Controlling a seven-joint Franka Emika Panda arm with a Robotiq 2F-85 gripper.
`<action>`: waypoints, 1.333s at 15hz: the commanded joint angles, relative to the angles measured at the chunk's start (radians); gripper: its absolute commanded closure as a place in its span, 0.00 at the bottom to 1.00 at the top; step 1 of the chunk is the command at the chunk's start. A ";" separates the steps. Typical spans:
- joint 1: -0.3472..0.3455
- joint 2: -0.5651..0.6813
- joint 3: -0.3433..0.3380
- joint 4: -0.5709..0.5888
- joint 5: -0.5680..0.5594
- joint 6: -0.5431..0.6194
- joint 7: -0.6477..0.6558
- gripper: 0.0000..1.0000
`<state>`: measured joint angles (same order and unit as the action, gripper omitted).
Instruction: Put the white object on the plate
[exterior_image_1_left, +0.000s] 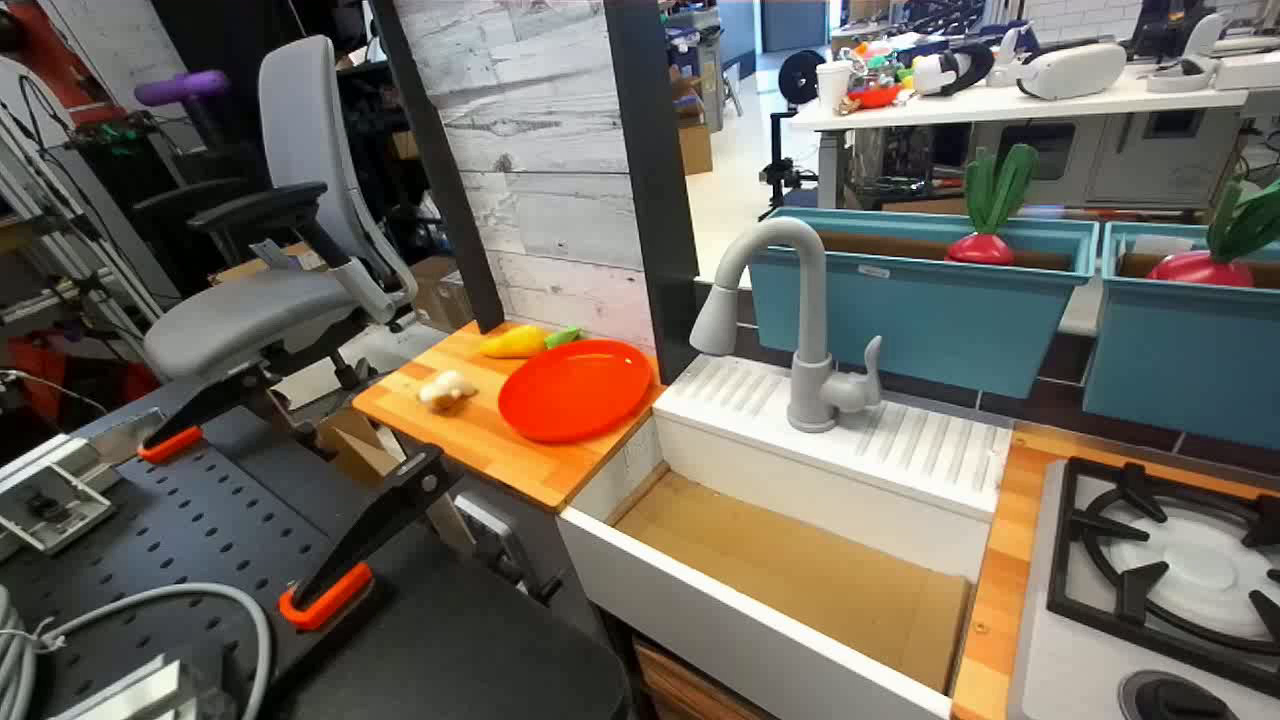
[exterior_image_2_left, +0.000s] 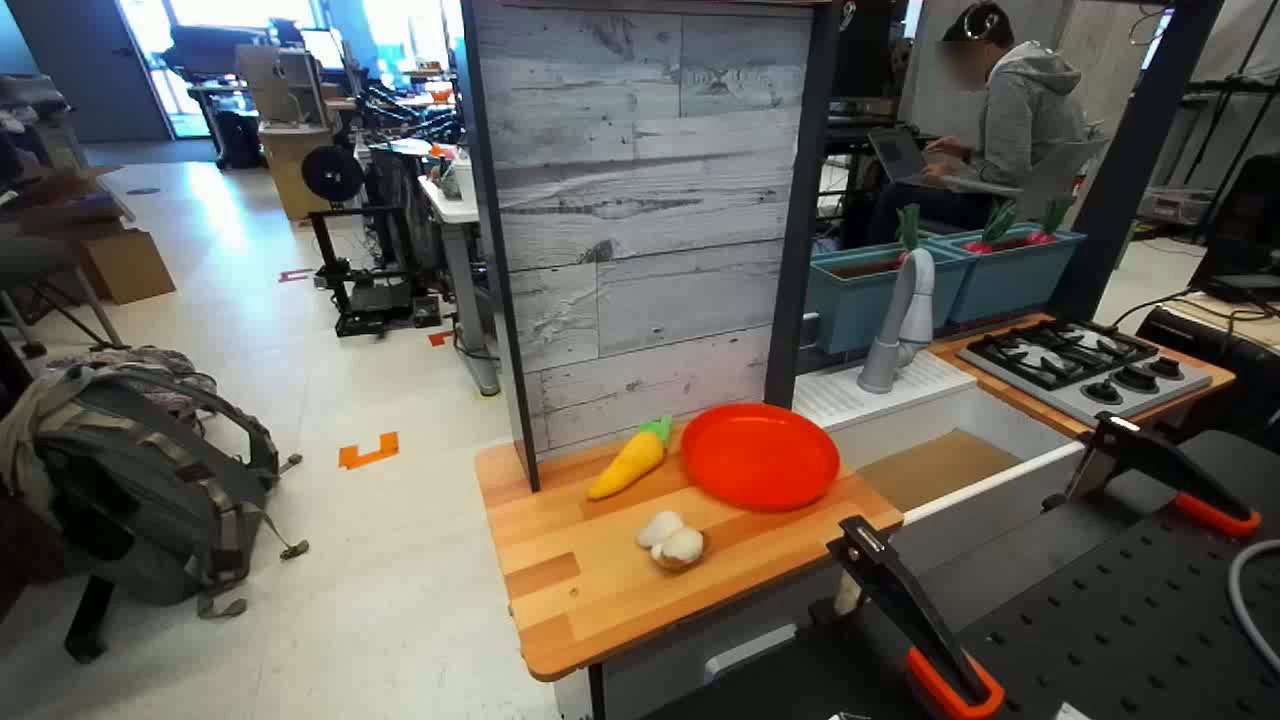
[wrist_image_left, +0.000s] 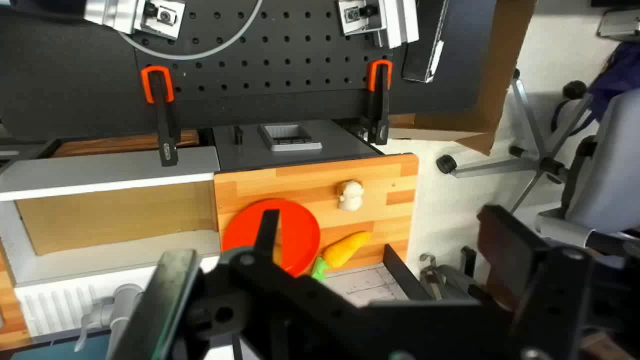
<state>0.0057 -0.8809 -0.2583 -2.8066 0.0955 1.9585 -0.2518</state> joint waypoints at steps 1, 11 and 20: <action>-0.018 0.005 0.017 -0.003 0.014 -0.006 -0.013 0.00; 0.042 0.127 0.118 -0.005 0.047 0.141 0.064 0.00; 0.168 0.545 0.377 -0.005 0.097 0.683 0.299 0.00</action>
<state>0.1541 -0.4863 0.0654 -2.8129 0.1810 2.4629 -0.0201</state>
